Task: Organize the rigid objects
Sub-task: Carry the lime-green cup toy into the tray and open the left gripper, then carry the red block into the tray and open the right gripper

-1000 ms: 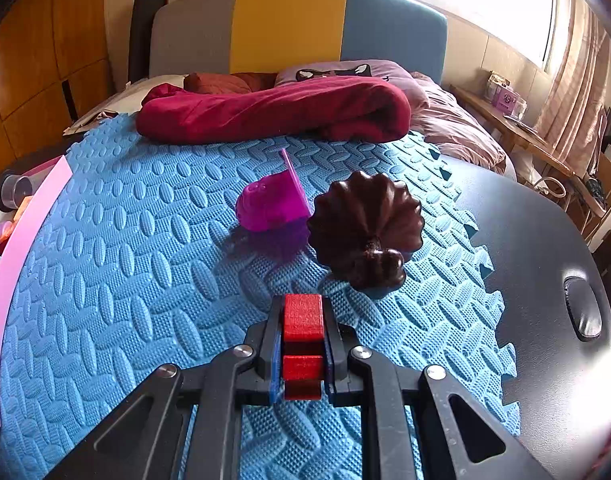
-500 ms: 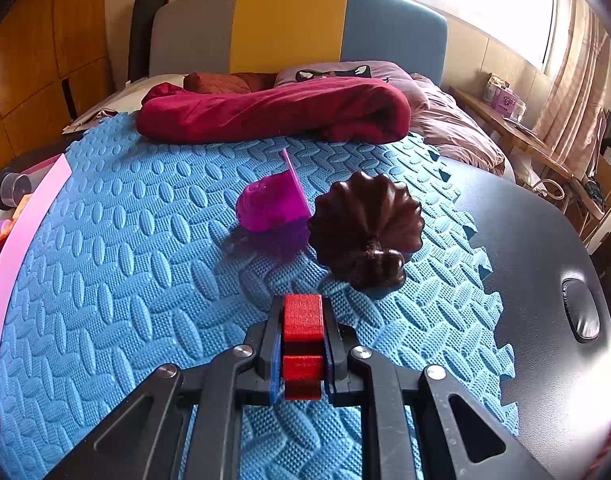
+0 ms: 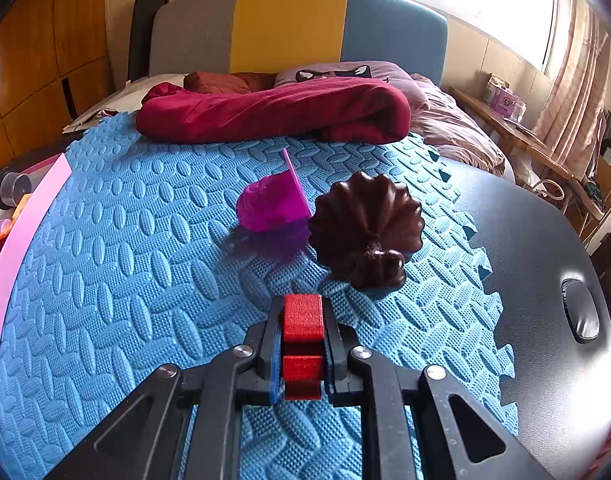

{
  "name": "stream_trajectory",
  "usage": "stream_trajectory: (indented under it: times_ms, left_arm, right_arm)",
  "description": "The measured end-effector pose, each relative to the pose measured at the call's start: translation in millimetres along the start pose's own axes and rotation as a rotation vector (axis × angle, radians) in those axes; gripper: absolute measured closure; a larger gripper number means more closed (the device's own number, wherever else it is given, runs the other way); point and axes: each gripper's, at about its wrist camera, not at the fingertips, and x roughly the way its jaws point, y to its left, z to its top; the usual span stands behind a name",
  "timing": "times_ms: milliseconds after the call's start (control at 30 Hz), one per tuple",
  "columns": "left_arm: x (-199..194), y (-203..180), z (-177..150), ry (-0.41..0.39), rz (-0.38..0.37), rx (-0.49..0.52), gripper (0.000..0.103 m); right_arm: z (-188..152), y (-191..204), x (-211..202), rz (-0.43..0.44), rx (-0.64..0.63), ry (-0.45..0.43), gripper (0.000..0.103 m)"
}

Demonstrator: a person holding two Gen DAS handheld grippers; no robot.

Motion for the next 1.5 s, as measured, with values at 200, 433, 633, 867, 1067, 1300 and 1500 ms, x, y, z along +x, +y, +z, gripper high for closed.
stream_trajectory:
  times_ms: [200,433,633,867,1067,1300,1500]
  left_arm:
    - [4.9,27.2,-17.3,0.046,-0.006,-0.074,0.050]
    - [20.8,22.3,-22.8,0.109,-0.056,-0.113,0.050]
    - [44.5,26.4,-22.6,0.164,-0.023,-0.162,0.050]
    - [61.2,18.1,-23.1,0.164,0.011,-0.097,0.050]
    - [53.7,24.8,-21.0,0.154,-0.011,-0.118,0.048]
    - [36.0,22.8,-20.2,0.109,0.008,-0.089,0.046]
    - [21.4,23.9,-18.4,0.062,0.030,-0.089,0.046]
  right_arm:
    - [0.1,0.3,0.1,-0.005,-0.008,-0.001,0.088]
    - [0.1,2.0,-0.3,-0.013,-0.017,-0.002,0.088]
    - [0.1,4.2,-0.6,-0.026,-0.031,-0.004,0.088]
    - [0.2,5.3,-0.6,-0.030,-0.035,-0.004,0.088]
    - [0.2,5.1,-0.5,-0.032,-0.037,-0.004,0.088]
    - [0.2,5.4,-0.6,-0.034,-0.038,-0.004,0.088]
    - [-0.2,10.0,-1.3,-0.062,-0.071,-0.006,0.088]
